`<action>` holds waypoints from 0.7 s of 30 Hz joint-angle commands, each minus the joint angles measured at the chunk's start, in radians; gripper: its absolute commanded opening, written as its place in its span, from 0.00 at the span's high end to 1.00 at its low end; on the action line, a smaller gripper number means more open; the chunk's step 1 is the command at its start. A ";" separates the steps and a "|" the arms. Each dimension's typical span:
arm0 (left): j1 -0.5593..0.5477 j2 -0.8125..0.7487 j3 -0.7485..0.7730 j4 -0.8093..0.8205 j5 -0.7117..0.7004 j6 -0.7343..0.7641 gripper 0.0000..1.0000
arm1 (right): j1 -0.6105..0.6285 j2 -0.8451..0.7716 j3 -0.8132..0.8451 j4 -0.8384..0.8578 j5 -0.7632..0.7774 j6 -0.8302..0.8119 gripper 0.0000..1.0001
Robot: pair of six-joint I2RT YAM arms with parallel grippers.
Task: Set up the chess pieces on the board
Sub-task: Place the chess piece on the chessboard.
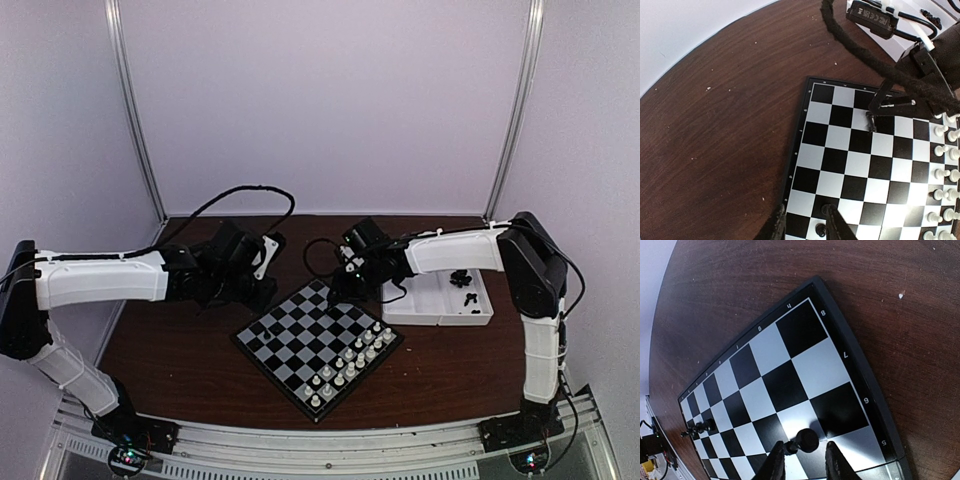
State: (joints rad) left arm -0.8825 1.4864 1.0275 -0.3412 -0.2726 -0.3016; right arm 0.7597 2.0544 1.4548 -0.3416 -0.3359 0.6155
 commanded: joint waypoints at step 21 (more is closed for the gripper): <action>0.007 0.141 0.088 0.070 0.114 -0.010 0.60 | -0.013 -0.074 -0.007 -0.041 0.105 -0.086 0.78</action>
State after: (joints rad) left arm -0.8825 1.5845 1.0634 -0.3302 -0.2157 -0.3023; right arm 0.7547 2.0346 1.4483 -0.3748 -0.2699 0.5442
